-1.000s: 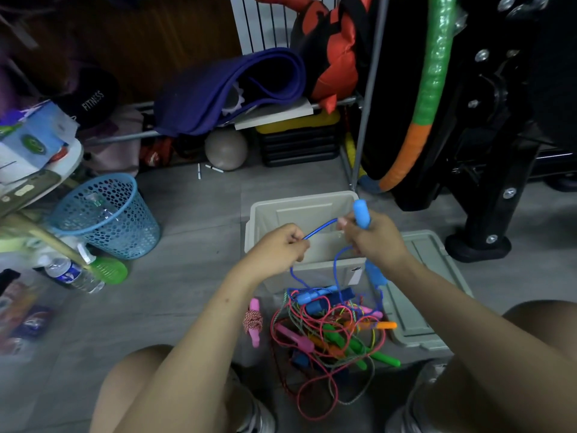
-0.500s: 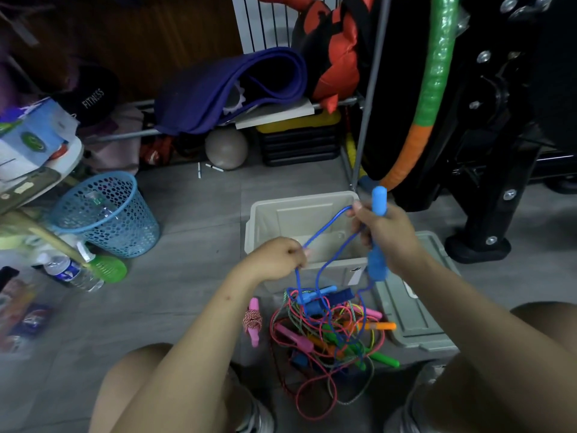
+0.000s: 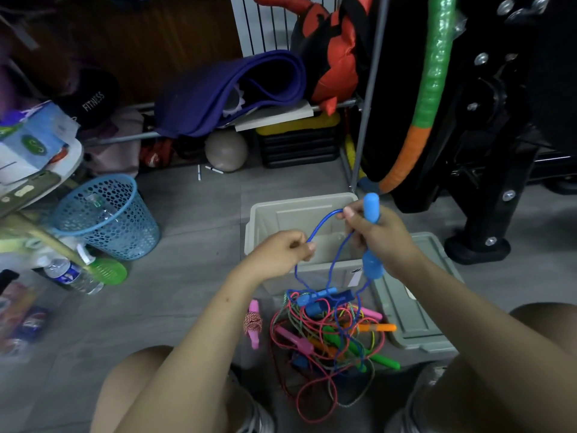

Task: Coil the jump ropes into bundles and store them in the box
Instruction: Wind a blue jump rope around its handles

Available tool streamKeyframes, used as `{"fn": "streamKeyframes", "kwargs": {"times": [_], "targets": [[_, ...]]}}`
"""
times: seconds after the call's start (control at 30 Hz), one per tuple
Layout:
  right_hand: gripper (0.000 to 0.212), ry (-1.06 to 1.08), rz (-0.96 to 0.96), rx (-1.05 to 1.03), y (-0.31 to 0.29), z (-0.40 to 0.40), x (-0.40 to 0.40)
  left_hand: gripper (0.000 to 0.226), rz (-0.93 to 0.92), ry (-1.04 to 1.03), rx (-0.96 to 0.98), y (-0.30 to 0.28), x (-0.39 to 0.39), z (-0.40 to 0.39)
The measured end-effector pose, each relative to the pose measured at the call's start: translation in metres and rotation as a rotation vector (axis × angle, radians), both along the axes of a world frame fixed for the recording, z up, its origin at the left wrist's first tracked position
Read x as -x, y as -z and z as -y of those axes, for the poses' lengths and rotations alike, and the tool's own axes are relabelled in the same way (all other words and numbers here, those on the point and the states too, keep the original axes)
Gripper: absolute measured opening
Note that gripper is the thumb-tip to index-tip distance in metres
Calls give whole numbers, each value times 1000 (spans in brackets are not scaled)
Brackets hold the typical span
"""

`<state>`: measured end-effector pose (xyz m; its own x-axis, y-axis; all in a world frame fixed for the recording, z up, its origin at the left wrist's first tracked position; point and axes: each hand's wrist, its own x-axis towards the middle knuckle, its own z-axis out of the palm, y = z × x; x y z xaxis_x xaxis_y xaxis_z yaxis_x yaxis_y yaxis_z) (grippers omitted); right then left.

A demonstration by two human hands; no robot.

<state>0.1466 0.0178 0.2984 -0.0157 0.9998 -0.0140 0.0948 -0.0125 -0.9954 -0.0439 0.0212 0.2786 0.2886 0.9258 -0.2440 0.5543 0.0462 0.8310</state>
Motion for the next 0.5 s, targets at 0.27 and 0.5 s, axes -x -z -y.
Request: {"fn": "streamKeyframes", "kwargs": {"times": [0.27,0.5], "targets": [[18,40,457,87,14,-3,-4,17,-93,-254,-351,-13,10,-5],[12,-339,253,-70,1,9,9,6,29,-47,-404,-12,-10,8]]}}
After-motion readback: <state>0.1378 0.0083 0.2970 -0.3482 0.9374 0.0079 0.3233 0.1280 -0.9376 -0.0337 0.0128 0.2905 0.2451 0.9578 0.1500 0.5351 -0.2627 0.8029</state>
